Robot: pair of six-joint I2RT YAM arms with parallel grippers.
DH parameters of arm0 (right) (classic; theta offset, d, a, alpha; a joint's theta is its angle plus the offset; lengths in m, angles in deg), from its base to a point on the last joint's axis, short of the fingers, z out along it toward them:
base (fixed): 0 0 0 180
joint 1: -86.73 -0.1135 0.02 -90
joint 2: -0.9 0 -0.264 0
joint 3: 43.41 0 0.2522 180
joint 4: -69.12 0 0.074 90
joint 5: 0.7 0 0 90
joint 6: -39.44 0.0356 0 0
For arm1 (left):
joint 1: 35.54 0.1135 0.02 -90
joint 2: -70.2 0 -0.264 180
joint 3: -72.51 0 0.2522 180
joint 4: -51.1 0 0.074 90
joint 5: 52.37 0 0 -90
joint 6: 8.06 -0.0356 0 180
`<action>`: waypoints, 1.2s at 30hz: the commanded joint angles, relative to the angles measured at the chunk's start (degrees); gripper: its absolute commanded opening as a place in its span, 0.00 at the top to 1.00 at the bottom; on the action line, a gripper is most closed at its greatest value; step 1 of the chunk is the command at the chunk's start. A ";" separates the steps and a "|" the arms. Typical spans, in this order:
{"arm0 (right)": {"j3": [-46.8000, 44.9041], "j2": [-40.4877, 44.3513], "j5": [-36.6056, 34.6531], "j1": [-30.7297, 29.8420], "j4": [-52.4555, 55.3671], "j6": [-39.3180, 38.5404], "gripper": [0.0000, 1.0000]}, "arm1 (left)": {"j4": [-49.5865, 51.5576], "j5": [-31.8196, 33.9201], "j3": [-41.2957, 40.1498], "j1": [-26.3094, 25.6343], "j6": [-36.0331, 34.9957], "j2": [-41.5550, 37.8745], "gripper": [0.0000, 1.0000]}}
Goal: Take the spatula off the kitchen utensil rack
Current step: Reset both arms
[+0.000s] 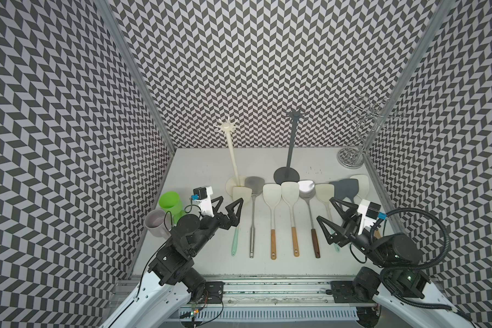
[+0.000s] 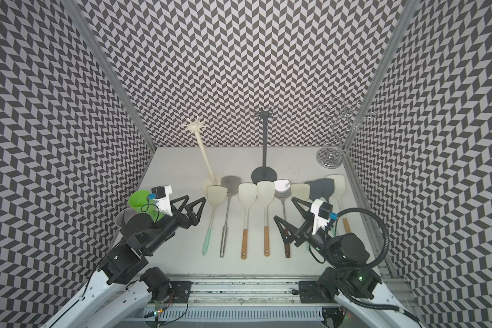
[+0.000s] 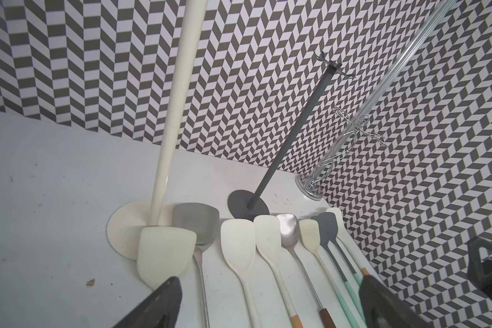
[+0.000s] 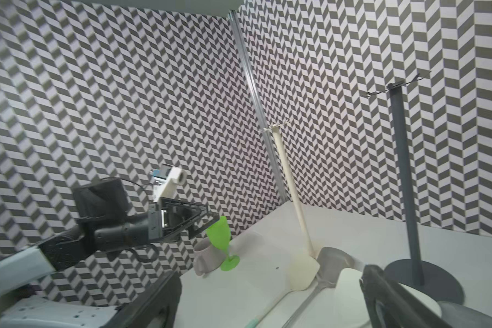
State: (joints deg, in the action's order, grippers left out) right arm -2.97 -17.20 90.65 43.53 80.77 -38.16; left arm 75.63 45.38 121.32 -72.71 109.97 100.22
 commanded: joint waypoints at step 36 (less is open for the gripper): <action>-32.92 -3.70 -27.47 31.37 -35.95 -7.76 0.00 | -46.44 1.79 -32.72 28.85 -25.50 5.90 0.01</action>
State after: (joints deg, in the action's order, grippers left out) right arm -29.40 -19.54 67.31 74.30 55.03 -47.01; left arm 37.51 50.30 88.77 -45.96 85.36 102.39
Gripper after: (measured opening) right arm 0.992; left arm 0.986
